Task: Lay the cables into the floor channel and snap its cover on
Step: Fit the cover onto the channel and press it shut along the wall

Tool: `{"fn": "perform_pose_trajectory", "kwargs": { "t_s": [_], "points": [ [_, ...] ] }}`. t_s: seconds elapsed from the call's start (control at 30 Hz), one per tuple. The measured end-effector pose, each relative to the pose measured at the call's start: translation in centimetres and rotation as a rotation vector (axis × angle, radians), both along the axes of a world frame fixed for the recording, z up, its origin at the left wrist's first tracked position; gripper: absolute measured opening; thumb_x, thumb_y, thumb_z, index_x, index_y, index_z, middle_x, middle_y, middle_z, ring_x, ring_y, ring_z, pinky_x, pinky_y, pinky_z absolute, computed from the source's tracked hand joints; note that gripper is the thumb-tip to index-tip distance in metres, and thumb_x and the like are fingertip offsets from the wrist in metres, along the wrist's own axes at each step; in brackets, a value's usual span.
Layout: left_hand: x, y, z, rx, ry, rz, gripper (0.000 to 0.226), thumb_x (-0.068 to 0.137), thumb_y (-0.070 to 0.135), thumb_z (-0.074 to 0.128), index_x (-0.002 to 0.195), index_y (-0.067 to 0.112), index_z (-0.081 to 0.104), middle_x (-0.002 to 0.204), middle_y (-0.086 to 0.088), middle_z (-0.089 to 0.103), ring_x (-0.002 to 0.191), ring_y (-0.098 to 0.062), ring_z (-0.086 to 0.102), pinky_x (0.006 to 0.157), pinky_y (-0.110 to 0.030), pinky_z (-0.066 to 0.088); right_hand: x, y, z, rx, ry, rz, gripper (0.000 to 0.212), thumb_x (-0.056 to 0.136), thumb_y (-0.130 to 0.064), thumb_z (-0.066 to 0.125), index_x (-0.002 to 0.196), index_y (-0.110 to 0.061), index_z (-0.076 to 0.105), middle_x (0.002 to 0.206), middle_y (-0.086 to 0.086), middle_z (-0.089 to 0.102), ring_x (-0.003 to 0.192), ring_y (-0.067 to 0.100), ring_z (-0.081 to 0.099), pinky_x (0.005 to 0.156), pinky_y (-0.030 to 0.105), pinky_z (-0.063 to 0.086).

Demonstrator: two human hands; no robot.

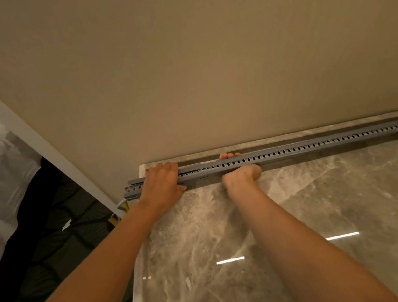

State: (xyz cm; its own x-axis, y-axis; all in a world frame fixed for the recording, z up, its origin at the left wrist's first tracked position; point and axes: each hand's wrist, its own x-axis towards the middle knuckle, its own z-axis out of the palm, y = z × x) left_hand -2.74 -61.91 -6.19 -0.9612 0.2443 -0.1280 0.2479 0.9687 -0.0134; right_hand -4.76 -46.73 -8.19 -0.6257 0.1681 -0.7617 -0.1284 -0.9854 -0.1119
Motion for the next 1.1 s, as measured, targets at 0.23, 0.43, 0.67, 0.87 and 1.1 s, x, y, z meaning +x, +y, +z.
{"fn": "perform_pose_trajectory", "kwargs": {
  "t_s": [0.23, 0.43, 0.67, 0.87, 1.1],
  "points": [
    [-0.3, -1.3, 0.1, 0.097, 0.018, -0.087, 0.041, 0.09, 0.031, 0.057, 0.121, 0.005, 0.049, 0.127, -0.013, 0.055, 0.116, -0.028, 0.049, 0.097, -0.034, 0.038, 0.1, -6.1, 0.5, 0.006, -0.007, 0.071, 0.046, 0.098, -0.025, 0.016, 0.059, -0.012, 0.038, 0.056, 0.009, 0.04, 0.048, 0.02, 0.038, 0.051, 0.029, 0.04],
    [-0.6, -3.5, -0.1, 0.085, 0.046, -0.096, 0.041, 0.089, 0.03, 0.058, 0.122, 0.007, 0.049, 0.127, -0.011, 0.051, 0.118, -0.027, 0.048, 0.096, -0.036, 0.04, -0.4, -6.3, 1.1, 0.013, -0.025, 0.01, 0.043, 0.095, -0.019, 0.015, 0.058, -0.013, 0.036, 0.054, 0.007, 0.037, 0.045, 0.018, 0.035, 0.048, 0.026, 0.036],
    [-0.9, -4.0, -0.4, 0.131, 0.051, -0.115, 0.038, 0.089, 0.025, 0.06, 0.117, 0.001, 0.052, 0.123, -0.017, 0.055, 0.115, -0.031, 0.05, 0.097, -0.037, 0.04, -0.4, -7.2, 0.2, 0.09, -0.036, -0.026, 0.054, 0.099, -0.03, 0.016, 0.055, -0.01, 0.041, 0.042, 0.009, 0.045, 0.044, 0.023, 0.042, 0.051, 0.03, 0.045],
    [-0.5, -3.9, -0.4, 0.203, 0.08, -0.133, 0.029, 0.084, 0.006, 0.055, 0.112, -0.003, 0.055, 0.117, -0.021, 0.06, 0.108, -0.035, 0.054, 0.09, -0.038, 0.044, -1.5, -7.1, 0.1, 0.092, -0.144, -0.086, 0.047, 0.099, -0.032, 0.018, 0.061, -0.014, 0.038, 0.059, 0.004, 0.042, 0.05, 0.019, 0.039, 0.058, 0.028, 0.043],
    [-1.0, -4.4, -0.4, 0.225, 0.055, -0.105, 0.032, 0.086, 0.02, 0.062, 0.114, 0.005, 0.057, 0.117, -0.013, 0.063, 0.108, -0.03, 0.057, 0.087, -0.039, 0.045, -1.2, -6.9, -1.1, 0.217, -0.066, 0.07, 0.04, 0.103, -0.022, 0.013, 0.074, -0.015, 0.039, 0.076, 0.004, 0.041, 0.058, 0.012, 0.052, 0.046, 0.012, 0.046]
  ]
}}
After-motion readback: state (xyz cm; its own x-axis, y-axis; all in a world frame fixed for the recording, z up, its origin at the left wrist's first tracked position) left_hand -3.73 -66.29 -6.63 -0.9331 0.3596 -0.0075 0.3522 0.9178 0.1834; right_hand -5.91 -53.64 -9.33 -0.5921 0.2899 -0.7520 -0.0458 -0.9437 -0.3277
